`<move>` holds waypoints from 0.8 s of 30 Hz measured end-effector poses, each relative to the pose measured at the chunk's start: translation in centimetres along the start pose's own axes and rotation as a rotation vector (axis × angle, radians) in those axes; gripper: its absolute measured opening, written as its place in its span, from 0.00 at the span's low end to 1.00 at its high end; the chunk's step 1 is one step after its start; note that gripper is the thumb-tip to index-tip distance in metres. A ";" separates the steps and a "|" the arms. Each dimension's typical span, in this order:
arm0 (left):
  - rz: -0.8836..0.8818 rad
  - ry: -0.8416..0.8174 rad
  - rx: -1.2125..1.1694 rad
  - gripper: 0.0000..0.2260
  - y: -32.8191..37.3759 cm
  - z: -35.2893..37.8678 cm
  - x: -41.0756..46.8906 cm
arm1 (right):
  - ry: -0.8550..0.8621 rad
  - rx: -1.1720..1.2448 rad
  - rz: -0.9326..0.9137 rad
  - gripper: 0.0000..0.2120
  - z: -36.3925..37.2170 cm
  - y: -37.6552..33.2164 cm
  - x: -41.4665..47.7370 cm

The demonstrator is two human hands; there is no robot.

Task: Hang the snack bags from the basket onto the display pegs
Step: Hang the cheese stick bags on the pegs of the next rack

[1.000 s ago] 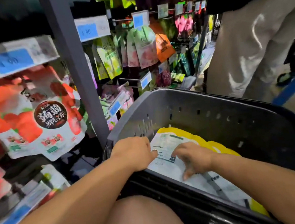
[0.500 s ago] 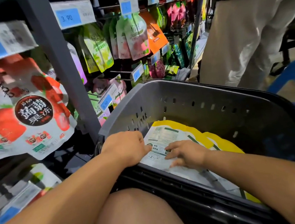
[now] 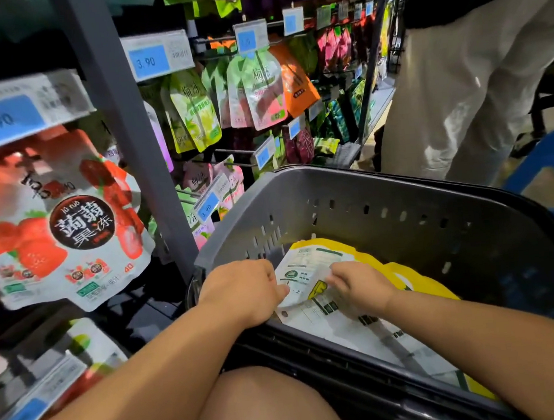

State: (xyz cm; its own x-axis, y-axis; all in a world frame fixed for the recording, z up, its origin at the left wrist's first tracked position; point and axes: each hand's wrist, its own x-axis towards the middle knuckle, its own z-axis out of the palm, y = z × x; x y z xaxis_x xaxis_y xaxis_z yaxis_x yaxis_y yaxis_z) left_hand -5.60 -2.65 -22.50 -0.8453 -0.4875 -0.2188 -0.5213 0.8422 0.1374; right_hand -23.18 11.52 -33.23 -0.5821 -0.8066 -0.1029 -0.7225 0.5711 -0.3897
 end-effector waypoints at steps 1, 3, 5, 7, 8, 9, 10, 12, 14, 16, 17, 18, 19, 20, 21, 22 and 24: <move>0.000 0.006 -0.006 0.12 -0.1 0.1 0.1 | 0.049 0.028 0.023 0.15 -0.6 0.0 0.1; -0.004 0.019 -0.019 0.12 -0.2 0.3 0.3 | 0.147 0.099 0.069 0.15 -1.9 0.1 0.6; 0.001 0.031 -0.034 0.13 -0.3 0.4 0.4 | 0.238 0.200 0.096 0.15 -3.5 -0.2 0.7; 0.007 0.034 -0.055 0.13 -0.4 0.3 0.5 | 0.344 0.321 0.112 0.14 -5.2 -0.9 0.5; 0.009 0.035 -0.064 0.12 -0.4 0.3 0.5 | 0.409 0.363 0.101 0.14 -6.1 -1.1 0.4; 0.014 0.037 -0.069 0.12 -0.4 0.3 0.4 | 0.470 0.398 0.092 0.14 -6.9 -1.3 0.4; 0.019 0.038 -0.071 0.12 -0.5 0.3 0.4 | 0.521 0.442 0.087 0.13 -7.6 -1.5 0.3; 0.021 0.039 -0.069 0.14 -0.5 0.2 0.3 | 0.608 0.543 0.080 0.13 -8.8 -2.0 0.0; 0.014 0.031 -0.086 0.19 -0.4 0.2 0.2 | 0.650 0.638 0.077 0.13 -9.7 -2.6 -0.4; 0.009 0.024 -0.107 0.25 -0.6 0.4 0.4 | 0.640 0.730 0.055 0.12 -10.2 -3.1 -0.7; 0.012 0.027 -0.123 0.27 -0.7 0.5 0.4 | 0.620 0.766 0.034 0.12 -10.4 -3.4 -0.9; 0.019 0.035 -0.141 0.29 -0.8 0.5 0.6 | 0.594 0.808 0.013 0.12 -10.5 -3.8 -1.1; 0.027 0.044 -0.156 0.30 -0.9 0.5 0.6 | 0.566 0.869 -0.013 0.12 -10.6 -4.3 -1.3; 0.036 0.056 -0.164 0.32 -0.8 0.4 0.6 | 0.540 0.950 -0.035 0.12 -10.8 -4.7 -1.4; 0.044 0.067 -0.163 0.35 -0.8 0.3 0.5 | 0.516 1.028 -0.049 0.12 -10.9 -5.3 -1.6; 0.051 0.072 -0.149 0.36 -0.8 0.2 0.5 | 0.500 1.083 -0.058 0.12 -10.9 -5.6 -1.6; 0.060 0.074 -0.150 0.34 -0.7 -0.1 0.3 | 0.487 1.129 -0.064 0.13 -11.0 -6.0 -1.6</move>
State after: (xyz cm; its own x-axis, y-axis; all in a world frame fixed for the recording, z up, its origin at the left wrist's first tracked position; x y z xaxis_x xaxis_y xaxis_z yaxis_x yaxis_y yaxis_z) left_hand -5.47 -3.42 -22.54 -0.8790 -0.4574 -0.1348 -0.4764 0.8293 0.2922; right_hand -22.00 10.99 -20.69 -0.8106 -0.5492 0.2031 -0.1676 -0.1148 -0.9792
